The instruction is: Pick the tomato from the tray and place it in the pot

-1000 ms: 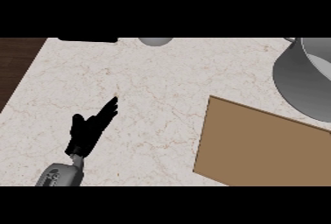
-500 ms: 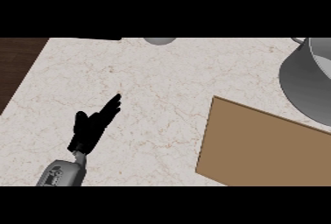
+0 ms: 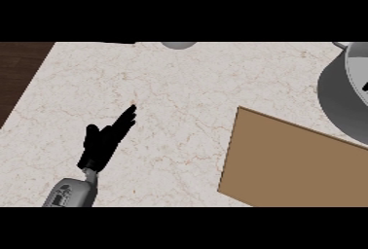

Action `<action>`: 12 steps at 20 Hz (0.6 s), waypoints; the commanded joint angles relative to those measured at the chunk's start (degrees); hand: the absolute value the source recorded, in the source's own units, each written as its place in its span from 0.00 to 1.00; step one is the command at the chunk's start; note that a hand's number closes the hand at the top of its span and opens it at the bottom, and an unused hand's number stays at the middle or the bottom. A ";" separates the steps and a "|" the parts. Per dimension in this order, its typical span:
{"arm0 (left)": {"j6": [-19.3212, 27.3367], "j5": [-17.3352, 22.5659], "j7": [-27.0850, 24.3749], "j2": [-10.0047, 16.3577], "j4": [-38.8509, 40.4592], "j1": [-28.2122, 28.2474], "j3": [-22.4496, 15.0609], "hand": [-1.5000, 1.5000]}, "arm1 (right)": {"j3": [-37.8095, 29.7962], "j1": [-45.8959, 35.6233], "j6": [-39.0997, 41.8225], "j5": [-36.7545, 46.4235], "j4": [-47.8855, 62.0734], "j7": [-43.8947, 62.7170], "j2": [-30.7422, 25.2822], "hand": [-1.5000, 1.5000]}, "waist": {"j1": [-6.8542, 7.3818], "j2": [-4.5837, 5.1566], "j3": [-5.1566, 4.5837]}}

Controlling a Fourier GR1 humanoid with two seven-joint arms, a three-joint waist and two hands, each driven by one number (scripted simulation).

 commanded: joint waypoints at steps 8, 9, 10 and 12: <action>1.52 -1.03 -1.58 -0.79 0.55 1.84 0.16 0.50 | -20.90 -3.14 -9.59 -20.47 -4.45 -10.50 1.26 0.00 | -1.80 -0.38 0.20; 1.12 -0.34 -0.28 0.06 -0.22 0.11 1.16 0.50 | -23.37 -3.55 -10.56 -22.83 -4.66 -10.89 0.39 0.00 | -2.17 -0.48 0.23; 1.15 -1.01 -0.80 -0.14 -0.36 1.51 0.24 0.50 | -25.34 -4.33 -11.60 -24.66 -4.46 -9.80 -0.22 0.00 | -1.83 -0.51 0.17; 0.65 0.08 -0.11 0.88 -1.09 1.04 1.70 0.50 | -27.69 -2.32 -12.69 -26.65 -4.27 -11.99 -4.37 0.00 | -2.14 -0.38 0.17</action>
